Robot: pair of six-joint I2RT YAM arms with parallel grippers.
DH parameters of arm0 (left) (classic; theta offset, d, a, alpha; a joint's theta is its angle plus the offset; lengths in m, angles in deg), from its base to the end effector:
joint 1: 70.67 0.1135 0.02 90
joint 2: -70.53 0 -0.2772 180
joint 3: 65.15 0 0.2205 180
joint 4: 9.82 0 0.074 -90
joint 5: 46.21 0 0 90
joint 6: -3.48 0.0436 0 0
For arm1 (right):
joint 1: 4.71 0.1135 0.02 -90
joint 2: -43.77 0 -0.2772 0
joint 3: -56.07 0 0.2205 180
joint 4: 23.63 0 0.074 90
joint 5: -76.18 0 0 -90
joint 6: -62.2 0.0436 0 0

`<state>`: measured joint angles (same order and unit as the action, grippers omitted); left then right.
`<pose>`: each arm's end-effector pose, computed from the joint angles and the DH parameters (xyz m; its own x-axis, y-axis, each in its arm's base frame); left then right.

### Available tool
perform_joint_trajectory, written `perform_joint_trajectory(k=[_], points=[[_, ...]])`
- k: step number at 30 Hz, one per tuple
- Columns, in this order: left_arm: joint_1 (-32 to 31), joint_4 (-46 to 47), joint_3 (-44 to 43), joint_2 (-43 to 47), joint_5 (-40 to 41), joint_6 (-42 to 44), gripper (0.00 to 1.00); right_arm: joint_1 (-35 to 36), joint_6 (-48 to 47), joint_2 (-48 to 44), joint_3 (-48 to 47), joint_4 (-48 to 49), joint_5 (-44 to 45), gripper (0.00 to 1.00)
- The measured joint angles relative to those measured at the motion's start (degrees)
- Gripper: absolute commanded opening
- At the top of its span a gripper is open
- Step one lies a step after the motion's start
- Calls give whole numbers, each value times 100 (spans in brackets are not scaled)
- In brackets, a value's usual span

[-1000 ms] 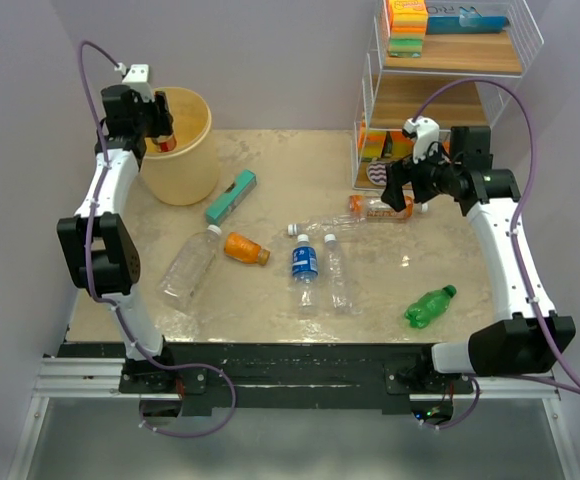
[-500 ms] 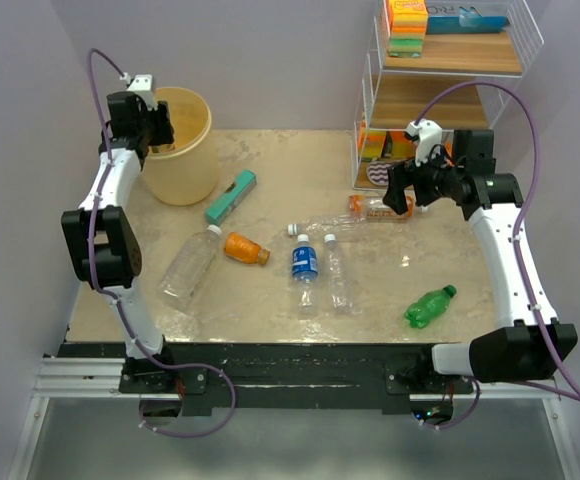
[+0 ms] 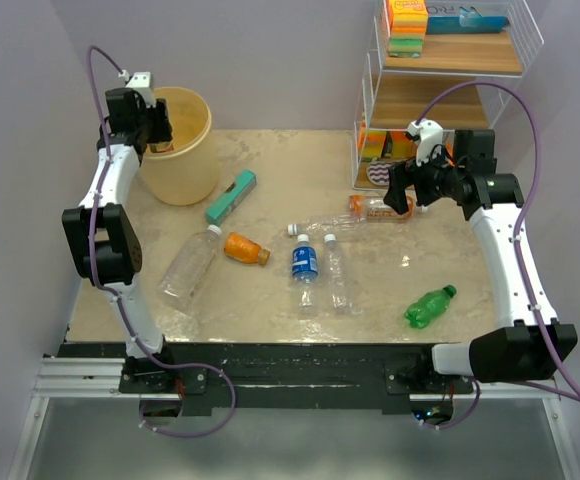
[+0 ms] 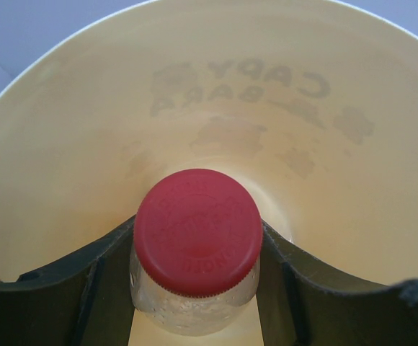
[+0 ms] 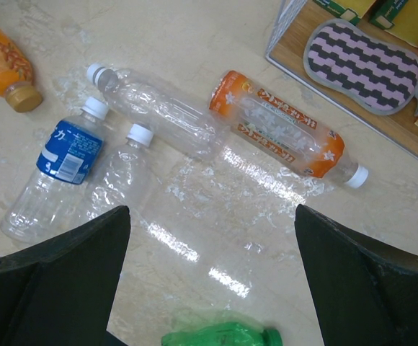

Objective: Put the plastic bottles in the bin
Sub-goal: Place the plastic bottle in the trash bin.

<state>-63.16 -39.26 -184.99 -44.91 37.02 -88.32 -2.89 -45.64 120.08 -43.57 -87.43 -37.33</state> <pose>0.4619 0.0557 0.3311 -0.4187 -0.0867 -0.9040 -0.0371 0.9962 -0.0783 0.2429 0.0251 0.3962 -0.5157 -0.2975 -0.8035 -0.5152 0.8570 0.0134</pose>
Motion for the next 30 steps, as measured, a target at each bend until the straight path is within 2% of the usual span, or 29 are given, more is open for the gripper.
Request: perform_joint_trajectory(k=[13,30], points=[[9,-190,0,-7,-2,17,60,-2,2,-22,118,-9,-11,99],[105,-306,0,-4,-26,94,73,-2,90,-22,118,-24,-15,99]])
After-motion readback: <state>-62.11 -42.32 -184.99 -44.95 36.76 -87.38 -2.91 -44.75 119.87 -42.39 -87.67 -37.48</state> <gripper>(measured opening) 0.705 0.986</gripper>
